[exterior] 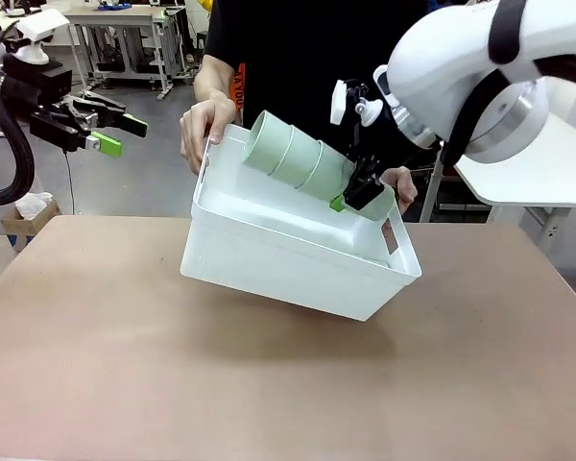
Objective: Stack the cups and store them in the basket.
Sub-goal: Place the stack of Reusable plastic cups into the Pantry Basket.
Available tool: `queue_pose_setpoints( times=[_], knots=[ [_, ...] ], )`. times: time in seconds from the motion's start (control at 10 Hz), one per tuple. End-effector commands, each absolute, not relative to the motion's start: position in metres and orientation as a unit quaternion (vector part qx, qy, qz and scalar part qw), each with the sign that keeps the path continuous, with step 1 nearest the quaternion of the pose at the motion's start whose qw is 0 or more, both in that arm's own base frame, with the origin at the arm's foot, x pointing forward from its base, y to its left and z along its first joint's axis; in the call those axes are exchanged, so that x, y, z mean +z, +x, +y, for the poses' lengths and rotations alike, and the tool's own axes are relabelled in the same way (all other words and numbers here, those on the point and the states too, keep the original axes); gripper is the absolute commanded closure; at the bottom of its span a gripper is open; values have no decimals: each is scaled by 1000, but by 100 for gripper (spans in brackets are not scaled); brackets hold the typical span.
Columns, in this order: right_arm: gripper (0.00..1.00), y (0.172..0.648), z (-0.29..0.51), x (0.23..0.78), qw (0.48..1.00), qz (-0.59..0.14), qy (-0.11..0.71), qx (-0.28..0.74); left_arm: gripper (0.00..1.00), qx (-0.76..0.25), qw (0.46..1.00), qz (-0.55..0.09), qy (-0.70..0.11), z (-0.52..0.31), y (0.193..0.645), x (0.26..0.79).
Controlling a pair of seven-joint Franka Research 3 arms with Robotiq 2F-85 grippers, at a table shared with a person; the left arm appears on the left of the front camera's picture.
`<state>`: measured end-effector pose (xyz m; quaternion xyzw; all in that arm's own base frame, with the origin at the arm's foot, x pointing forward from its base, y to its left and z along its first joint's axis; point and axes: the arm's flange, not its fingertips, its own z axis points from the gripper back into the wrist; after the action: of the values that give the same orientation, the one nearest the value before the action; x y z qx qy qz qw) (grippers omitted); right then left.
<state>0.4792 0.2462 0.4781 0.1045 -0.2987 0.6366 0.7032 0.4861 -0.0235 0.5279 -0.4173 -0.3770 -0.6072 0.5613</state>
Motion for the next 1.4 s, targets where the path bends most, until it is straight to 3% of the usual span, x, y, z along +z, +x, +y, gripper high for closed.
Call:
queue_pose_setpoints(
  times=[0.0,1.3],
  knots=[
    [15,477,247,474,719,-294,76,625,0,-606,567,-369,-418,-24,485,531],
    [15,476,254,432,719,-260,35,643,0,-606,567,-369,-418,-24,485,531]
  ],
)
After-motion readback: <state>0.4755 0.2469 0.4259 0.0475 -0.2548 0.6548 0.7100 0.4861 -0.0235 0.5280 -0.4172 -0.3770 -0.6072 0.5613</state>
